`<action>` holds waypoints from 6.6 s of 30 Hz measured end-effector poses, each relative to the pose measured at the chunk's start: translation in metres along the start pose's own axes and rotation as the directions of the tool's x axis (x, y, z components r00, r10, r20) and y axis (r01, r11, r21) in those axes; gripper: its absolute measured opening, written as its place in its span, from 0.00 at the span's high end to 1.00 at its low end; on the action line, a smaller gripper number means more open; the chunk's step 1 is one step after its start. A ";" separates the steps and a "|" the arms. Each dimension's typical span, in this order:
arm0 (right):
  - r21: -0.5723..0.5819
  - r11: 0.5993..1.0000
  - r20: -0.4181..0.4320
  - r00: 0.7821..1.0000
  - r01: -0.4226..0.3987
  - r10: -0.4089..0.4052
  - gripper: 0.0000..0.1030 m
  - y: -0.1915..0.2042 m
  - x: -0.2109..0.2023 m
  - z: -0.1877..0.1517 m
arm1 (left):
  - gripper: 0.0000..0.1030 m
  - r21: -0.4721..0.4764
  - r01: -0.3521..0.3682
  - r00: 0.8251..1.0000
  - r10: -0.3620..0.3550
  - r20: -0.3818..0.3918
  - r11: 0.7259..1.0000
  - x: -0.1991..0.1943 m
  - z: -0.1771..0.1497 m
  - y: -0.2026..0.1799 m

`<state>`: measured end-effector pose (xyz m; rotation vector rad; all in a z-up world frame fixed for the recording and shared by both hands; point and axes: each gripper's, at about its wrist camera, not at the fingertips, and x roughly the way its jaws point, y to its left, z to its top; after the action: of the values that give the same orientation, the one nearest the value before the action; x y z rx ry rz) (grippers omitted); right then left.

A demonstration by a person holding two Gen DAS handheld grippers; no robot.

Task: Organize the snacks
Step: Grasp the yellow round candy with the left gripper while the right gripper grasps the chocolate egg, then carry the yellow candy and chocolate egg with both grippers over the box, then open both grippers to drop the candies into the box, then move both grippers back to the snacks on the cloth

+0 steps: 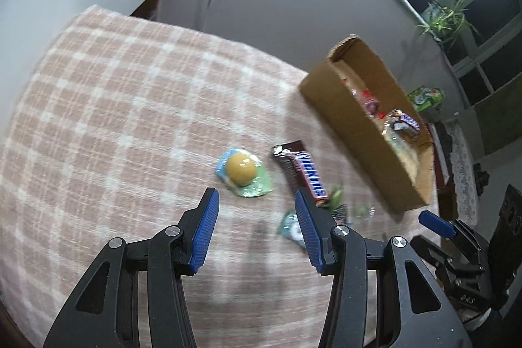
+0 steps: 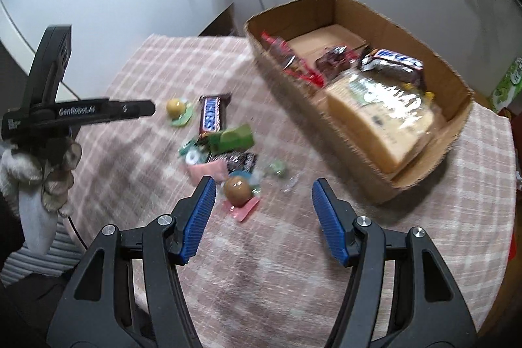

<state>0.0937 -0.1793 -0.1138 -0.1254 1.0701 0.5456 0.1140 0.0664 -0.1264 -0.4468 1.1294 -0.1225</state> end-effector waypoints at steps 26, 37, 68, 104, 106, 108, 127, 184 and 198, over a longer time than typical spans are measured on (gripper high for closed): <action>-0.067 0.998 -0.121 0.993 -0.005 -0.003 0.66 0.021 0.056 0.003 | 0.65 0.116 -0.103 0.995 0.102 0.016 0.988 0.036 0.009 -0.013; -0.094 0.996 -0.141 0.990 0.004 -0.018 0.74 0.026 0.067 0.001 | 0.75 0.154 -0.141 0.990 0.139 0.028 0.978 0.044 0.007 -0.014; 0.097 0.995 0.084 0.996 0.032 -0.040 0.75 -0.049 -0.038 0.035 | 0.75 0.177 -0.009 0.994 -0.009 0.105 0.984 0.005 0.028 -0.056; 0.188 0.974 0.048 0.989 0.127 -0.138 0.75 -0.121 -0.016 0.058 | 0.75 0.306 0.020 0.997 -0.041 0.062 0.952 0.056 0.075 -0.151; 0.189 0.974 0.047 0.989 0.128 -0.139 0.74 -0.121 -0.016 0.058 | 0.75 0.309 0.021 0.998 -0.041 0.056 0.951 0.058 0.075 -0.152; 0.186 0.974 0.046 0.989 0.130 -0.141 0.74 -0.121 -0.015 0.059 | 0.75 0.314 0.022 0.998 -0.039 0.048 0.949 0.061 0.075 -0.155; 0.174 0.974 0.058 0.985 0.148 -0.160 0.57 -0.115 -0.024 0.057 | 0.72 0.308 0.031 0.998 -0.047 0.045 0.951 0.052 0.075 -0.153; -0.028 0.999 -0.104 0.994 -0.043 0.040 0.57 -0.013 0.076 0.027 | 0.72 0.441 0.060 0.995 -0.018 -0.099 0.896 0.042 -0.050 -0.078; -0.113 0.993 -0.148 0.989 -0.041 0.024 0.58 -0.010 0.071 0.017 | 0.72 0.508 0.089 0.988 -0.013 -0.152 0.857 0.044 -0.070 -0.083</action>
<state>0.1373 -0.1561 -0.1681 -0.2530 1.1848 0.6359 0.0814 -0.0425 -0.1544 0.0144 1.1723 -0.5001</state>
